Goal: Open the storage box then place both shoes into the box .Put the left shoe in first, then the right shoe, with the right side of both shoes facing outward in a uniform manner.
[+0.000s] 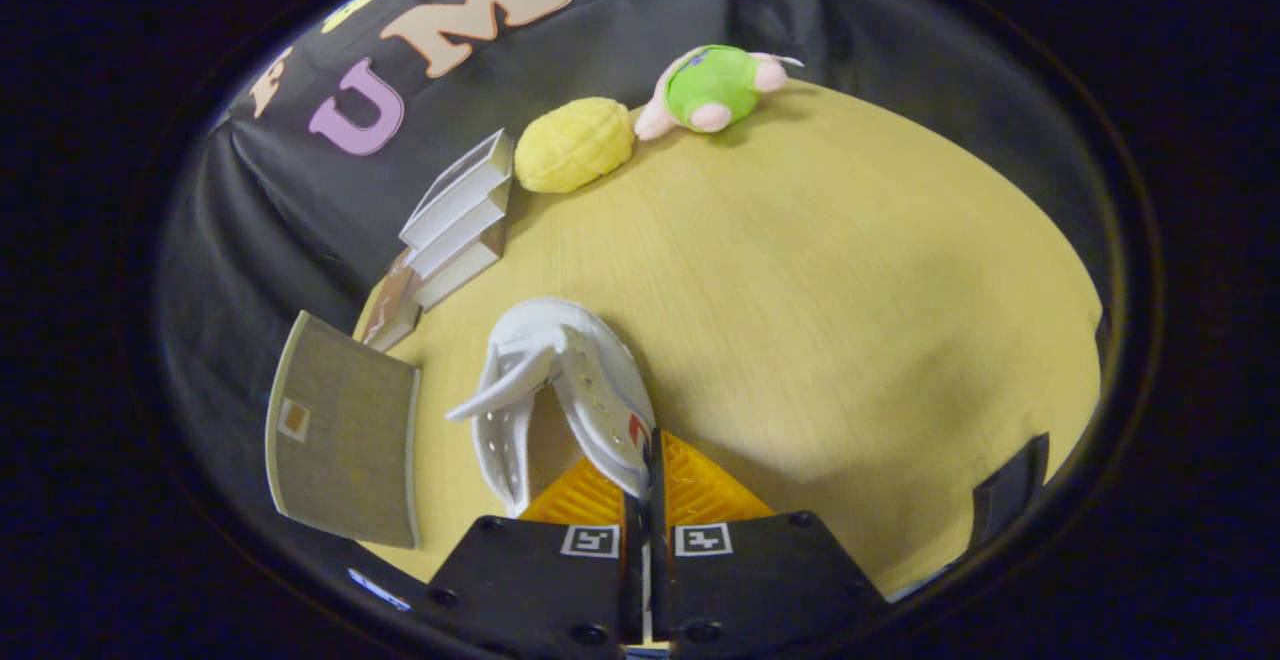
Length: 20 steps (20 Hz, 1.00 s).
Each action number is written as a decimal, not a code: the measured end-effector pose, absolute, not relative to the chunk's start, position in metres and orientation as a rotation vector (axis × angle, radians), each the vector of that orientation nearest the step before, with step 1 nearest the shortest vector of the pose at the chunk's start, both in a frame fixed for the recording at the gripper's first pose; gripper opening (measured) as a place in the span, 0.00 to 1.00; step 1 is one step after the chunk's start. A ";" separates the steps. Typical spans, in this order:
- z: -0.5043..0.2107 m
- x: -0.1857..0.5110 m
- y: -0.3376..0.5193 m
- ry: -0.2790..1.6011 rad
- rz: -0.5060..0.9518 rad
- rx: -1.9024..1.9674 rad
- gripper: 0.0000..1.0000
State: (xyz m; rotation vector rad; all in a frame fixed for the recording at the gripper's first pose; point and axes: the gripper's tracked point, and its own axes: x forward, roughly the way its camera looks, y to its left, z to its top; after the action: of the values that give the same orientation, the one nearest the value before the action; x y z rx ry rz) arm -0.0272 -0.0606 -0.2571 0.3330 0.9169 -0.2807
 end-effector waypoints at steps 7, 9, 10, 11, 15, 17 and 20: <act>-0.227 -0.027 -0.008 0.895 -0.158 0.460 0.06; -0.213 -0.028 0.015 0.893 -0.109 0.489 0.06; -0.206 -0.028 0.026 0.892 -0.085 0.496 0.06; -0.200 -0.027 0.038 0.892 -0.061 0.500 0.06; -0.179 -0.022 0.086 0.892 0.028 0.505 0.06; -0.169 -0.018 0.113 0.899 0.082 0.519 0.06; -0.155 -0.005 0.151 0.898 0.143 0.512 0.06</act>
State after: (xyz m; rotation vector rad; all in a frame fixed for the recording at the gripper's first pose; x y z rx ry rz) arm -0.0050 0.1512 -0.1554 0.5122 0.8984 0.1431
